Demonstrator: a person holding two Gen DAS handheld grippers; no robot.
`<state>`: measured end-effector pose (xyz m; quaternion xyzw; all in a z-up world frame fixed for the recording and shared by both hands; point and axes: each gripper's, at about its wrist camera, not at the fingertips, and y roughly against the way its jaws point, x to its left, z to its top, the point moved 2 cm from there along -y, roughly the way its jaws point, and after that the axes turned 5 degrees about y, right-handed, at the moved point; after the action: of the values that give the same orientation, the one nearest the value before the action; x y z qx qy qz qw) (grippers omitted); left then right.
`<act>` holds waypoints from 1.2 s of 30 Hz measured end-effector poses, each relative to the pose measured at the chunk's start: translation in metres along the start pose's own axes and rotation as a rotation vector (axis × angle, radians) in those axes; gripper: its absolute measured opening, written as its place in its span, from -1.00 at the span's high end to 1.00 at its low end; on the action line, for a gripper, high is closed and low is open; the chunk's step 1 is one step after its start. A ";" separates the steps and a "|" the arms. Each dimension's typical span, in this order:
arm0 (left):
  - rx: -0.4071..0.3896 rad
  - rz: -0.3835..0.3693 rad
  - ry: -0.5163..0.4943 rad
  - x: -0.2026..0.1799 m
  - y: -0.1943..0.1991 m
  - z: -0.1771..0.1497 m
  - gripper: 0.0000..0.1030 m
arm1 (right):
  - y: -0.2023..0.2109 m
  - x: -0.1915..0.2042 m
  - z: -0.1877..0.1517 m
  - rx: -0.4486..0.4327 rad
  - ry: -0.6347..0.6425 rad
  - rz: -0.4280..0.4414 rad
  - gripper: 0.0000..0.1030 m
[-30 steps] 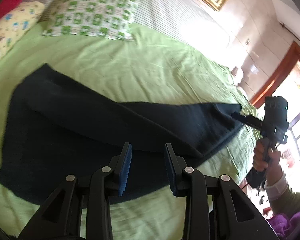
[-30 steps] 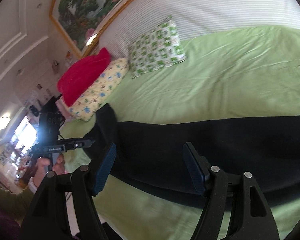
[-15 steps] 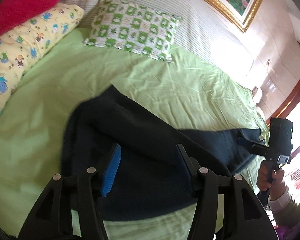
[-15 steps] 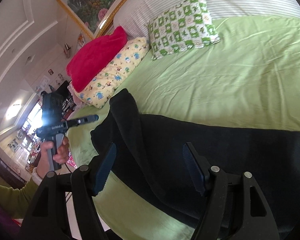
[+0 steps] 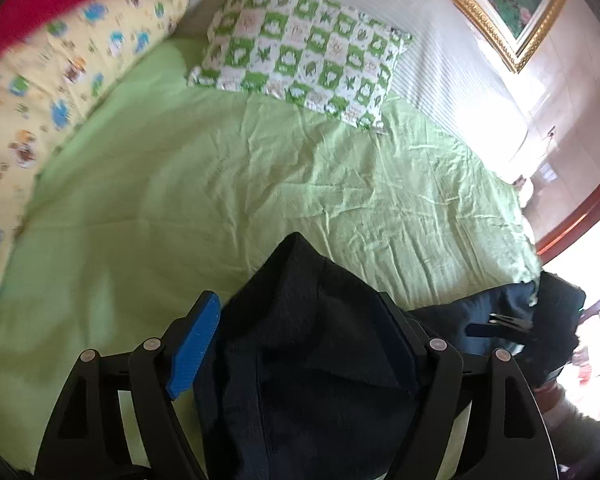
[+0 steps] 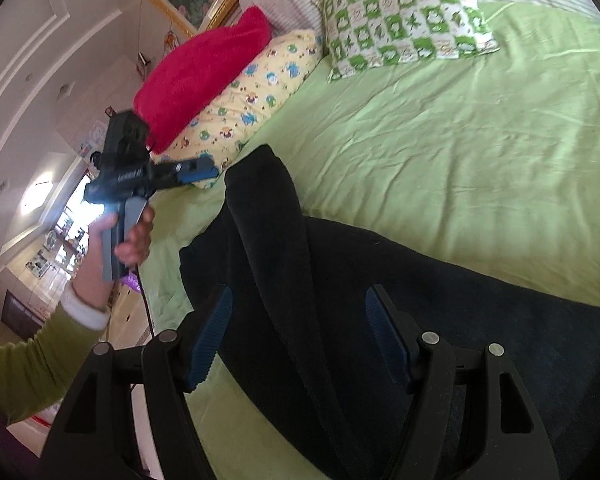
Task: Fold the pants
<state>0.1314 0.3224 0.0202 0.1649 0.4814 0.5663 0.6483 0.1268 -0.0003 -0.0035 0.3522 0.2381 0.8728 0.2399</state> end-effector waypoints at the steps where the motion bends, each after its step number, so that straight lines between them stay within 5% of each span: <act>1: 0.012 -0.001 0.010 0.004 -0.005 0.004 -0.53 | -0.004 -0.001 0.001 0.008 0.000 0.002 -0.37; 11: 0.146 -0.038 -0.027 0.008 -0.050 0.018 -0.48 | -0.029 0.005 0.002 0.076 0.019 0.063 -0.37; 12: 0.139 -0.032 -0.046 0.004 -0.050 0.017 -0.44 | -0.030 0.006 0.003 0.078 0.025 0.068 -0.29; 13: 0.134 -0.025 -0.076 -0.001 -0.051 0.016 -0.18 | -0.031 0.007 0.003 0.081 0.033 0.078 -0.18; 17: 0.108 0.012 -0.138 -0.012 -0.046 0.011 0.62 | -0.038 0.010 0.002 0.093 0.038 0.090 0.71; 18: 0.096 0.017 -0.142 -0.012 -0.042 0.009 0.65 | -0.038 0.010 0.001 0.089 0.040 0.090 0.85; 27: -0.046 0.008 -0.167 -0.020 0.015 -0.026 0.85 | -0.017 0.045 -0.005 0.026 0.155 0.110 0.87; 36: -0.134 0.009 -0.076 0.002 0.046 -0.090 0.87 | -0.027 0.062 -0.031 0.089 0.241 0.068 0.86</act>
<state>0.0318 0.3084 0.0113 0.1447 0.4169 0.5936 0.6730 0.0712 0.0490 -0.0078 0.2630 0.2919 0.9048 0.1639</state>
